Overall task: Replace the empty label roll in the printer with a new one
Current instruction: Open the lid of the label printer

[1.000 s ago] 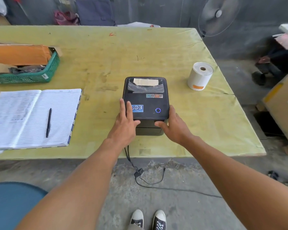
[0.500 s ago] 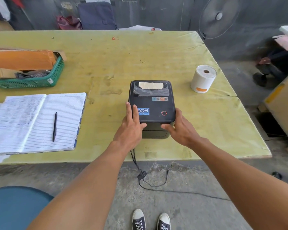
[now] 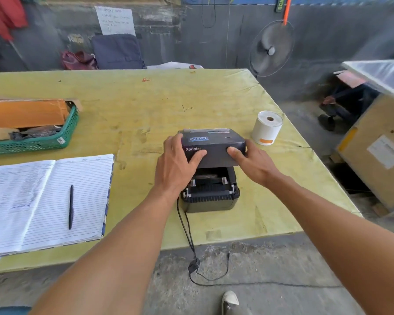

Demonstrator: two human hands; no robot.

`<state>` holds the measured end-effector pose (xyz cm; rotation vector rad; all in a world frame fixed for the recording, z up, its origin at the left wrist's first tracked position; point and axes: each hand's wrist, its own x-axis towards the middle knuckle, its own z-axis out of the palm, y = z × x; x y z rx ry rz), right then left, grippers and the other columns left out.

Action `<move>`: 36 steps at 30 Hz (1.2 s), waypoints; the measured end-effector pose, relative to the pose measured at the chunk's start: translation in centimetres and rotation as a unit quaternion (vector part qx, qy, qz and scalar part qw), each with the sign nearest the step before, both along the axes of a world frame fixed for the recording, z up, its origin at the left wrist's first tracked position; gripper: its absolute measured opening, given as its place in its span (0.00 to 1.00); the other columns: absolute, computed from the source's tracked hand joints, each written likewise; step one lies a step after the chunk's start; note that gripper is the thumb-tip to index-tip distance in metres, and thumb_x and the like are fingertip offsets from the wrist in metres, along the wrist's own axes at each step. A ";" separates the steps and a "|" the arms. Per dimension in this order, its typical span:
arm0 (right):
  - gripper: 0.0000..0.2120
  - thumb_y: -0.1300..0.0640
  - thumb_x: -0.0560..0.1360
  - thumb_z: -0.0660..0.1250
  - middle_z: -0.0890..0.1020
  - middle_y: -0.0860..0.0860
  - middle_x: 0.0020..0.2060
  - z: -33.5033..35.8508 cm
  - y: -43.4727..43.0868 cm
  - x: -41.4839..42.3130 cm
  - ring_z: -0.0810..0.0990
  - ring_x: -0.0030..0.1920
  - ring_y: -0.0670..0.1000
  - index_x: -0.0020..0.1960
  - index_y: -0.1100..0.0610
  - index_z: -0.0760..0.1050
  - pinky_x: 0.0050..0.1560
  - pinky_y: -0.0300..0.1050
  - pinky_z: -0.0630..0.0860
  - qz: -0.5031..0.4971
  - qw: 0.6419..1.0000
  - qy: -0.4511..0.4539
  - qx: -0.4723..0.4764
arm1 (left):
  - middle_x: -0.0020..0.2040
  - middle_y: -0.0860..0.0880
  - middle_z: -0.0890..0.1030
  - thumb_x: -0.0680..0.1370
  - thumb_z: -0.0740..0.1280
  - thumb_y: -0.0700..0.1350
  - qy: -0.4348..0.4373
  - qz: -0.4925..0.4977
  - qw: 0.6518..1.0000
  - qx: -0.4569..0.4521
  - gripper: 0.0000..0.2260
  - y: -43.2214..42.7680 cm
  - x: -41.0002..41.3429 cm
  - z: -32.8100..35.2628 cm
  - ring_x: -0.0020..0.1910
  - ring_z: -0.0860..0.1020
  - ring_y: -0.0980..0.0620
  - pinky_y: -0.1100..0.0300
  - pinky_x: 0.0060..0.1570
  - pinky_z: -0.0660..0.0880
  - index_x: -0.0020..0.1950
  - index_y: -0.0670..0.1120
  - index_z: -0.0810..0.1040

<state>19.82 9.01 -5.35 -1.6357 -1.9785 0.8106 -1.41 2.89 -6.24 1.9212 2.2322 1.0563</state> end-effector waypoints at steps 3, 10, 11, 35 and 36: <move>0.26 0.33 0.78 0.57 0.79 0.52 0.51 1.7 1.7 -0.7 0.75 0.51 0.57 0.59 0.56 0.71 0.47 0.50 0.67 -0.022 1.000 0.010 -0.012 | 0.63 0.44 0.77 0.75 0.65 0.65 -0.094 0.040 0.994 0.028 0.33 1.4 -0.1 0.6 0.56 0.78 0.44 0.56 0.50 0.68 0.68 0.42 0.66; 0.28 0.33 0.79 0.55 0.81 0.54 0.53 4.1 5.3 -3.1 0.79 0.53 0.57 0.61 0.56 0.73 0.50 0.49 0.71 -0.058 0.996 0.067 -0.023 | 0.43 0.48 0.80 0.79 0.58 0.63 -0.145 0.080 0.986 0.014 0.23 4.8 -0.4 2.4 0.44 0.76 0.45 0.54 0.41 0.67 0.50 0.44 0.77; 0.29 0.33 0.79 0.54 0.81 0.55 0.54 4.5 5.9 -3.4 0.79 0.53 0.57 0.63 0.57 0.74 0.51 0.50 0.72 -0.060 0.995 0.071 -0.026 | 0.43 0.47 0.80 0.79 0.57 0.63 -0.152 0.082 0.985 0.003 0.23 5.5 -0.4 2.8 0.44 0.76 0.44 0.53 0.42 0.69 0.49 0.43 0.76; 0.32 0.32 0.73 0.58 0.80 0.55 0.61 6.6 15.8 -6.3 0.78 0.60 0.59 0.66 0.54 0.73 0.53 0.58 0.73 -0.075 0.952 0.210 -0.209 | 0.41 0.51 0.77 0.75 0.47 0.72 -0.328 0.124 0.929 -0.117 0.30 14.9 -2.2 4.8 0.41 0.76 0.50 0.54 0.36 0.71 0.48 0.50 0.75; 0.32 0.31 0.73 0.58 0.80 0.55 0.61 6.6 15.7 -6.3 0.77 0.61 0.59 0.66 0.54 0.73 0.53 0.57 0.73 -0.074 0.952 0.210 -0.210 | 0.42 0.51 0.77 0.74 0.46 0.73 -0.336 0.122 0.926 -0.121 0.31 14.9 -2.3 4.9 0.42 0.76 0.49 0.52 0.41 0.75 0.50 0.50 0.75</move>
